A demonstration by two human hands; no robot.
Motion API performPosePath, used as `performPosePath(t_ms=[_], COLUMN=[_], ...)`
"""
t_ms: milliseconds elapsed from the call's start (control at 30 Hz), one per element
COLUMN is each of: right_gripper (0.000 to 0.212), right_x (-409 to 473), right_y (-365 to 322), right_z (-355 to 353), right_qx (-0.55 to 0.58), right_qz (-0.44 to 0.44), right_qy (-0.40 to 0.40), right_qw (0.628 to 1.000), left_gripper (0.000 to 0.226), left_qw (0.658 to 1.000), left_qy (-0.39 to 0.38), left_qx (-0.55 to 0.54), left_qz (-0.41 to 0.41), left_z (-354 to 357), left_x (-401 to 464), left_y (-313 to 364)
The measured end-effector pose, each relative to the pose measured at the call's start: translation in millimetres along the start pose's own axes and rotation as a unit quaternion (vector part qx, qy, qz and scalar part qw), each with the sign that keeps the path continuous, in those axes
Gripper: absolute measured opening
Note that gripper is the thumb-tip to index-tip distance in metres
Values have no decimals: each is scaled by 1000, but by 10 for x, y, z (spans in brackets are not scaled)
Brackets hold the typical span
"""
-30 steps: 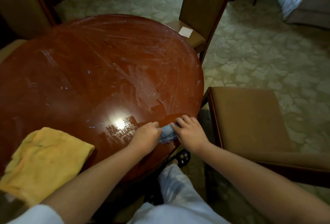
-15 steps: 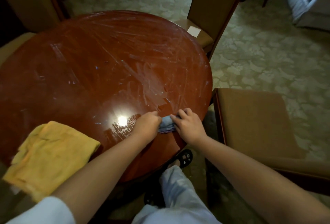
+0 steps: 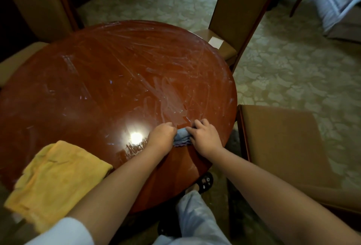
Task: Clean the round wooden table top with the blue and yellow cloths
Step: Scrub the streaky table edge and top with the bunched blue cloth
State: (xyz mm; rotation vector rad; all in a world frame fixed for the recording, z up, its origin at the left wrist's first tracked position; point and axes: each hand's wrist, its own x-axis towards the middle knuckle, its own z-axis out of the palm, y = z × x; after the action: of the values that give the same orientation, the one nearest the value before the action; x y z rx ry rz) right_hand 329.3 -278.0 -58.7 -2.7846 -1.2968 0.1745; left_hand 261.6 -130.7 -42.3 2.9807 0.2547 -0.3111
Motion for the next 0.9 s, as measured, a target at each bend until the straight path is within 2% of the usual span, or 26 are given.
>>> performPosePath(t_ms=[133, 267, 367, 467, 600, 767, 900], right_gripper=[34, 36, 33, 31, 35, 32, 33], right_x=[-91, -378, -251, 83, 270, -176, 101], right_y=[-77, -143, -68, -37, -113, -110, 23], right_z=[30, 140, 155, 97, 70, 159, 161], right_qx=[71, 94, 77, 56, 129, 139, 103], right_qz=[45, -1, -13, 19, 94, 29, 13], right_qy=[4, 15, 23, 39, 29, 59, 57], right_qw=[996, 995, 997, 997, 987, 988, 993], left_gripper=[19, 18, 19, 18, 17, 21, 19], left_qw=[1000, 998, 999, 1000, 1000, 999, 1000], left_qy=[-27, -35, -23, -9, -3, 6, 2], left_qx=[1, 22, 8, 10, -5, -35, -25], left_qz=[2, 43, 40, 0, -26, 24, 4], left_z=[12, 132, 77, -42, -86, 129, 55], left_x=[-86, -267, -163, 59, 150, -143, 14], left_y=[1, -35, -87, -113, -118, -160, -173])
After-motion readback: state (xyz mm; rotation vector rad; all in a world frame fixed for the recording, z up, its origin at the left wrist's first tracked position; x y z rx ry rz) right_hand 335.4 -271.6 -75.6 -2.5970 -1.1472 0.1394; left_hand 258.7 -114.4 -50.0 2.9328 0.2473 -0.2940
